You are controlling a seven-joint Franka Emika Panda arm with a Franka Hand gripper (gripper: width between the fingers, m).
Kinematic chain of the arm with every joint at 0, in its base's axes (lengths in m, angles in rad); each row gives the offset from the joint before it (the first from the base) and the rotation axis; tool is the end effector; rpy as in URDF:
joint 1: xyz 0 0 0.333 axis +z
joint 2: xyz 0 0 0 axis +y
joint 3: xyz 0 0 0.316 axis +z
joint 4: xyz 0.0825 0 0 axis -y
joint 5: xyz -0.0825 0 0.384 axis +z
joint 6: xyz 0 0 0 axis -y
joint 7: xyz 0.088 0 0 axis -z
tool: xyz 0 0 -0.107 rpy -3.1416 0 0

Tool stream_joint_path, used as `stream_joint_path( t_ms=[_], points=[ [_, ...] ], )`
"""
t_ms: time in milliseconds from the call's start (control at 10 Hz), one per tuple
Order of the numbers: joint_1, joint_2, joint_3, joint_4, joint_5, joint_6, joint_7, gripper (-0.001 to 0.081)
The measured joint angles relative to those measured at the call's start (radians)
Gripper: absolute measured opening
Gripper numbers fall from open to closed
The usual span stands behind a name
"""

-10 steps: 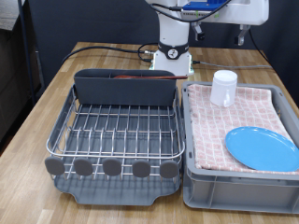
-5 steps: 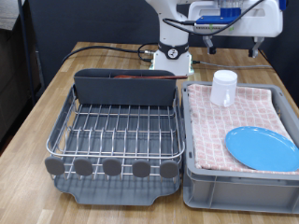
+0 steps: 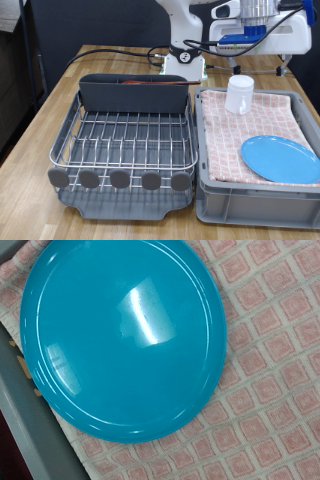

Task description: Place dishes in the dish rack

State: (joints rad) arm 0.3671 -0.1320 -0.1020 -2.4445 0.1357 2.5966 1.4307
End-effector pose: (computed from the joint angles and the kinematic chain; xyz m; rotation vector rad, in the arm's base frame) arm 0.4769 0.1265 0.3800 -2.2999 1.6994 -0.1612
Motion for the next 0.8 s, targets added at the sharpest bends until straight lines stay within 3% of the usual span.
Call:
stream_joint_path(
  t_ms=[300,600,800],
  points=[
    [0.005,0.060,0.000,0.000,0.076,0.081,-0.069,0.0802],
    [0.006,0.092,0.009,0.001,0.091,0.121,-0.077,0.0802],
    [0.015,0.122,0.019,-0.003,0.248,0.198,-0.213,0.0802]
  ],
)
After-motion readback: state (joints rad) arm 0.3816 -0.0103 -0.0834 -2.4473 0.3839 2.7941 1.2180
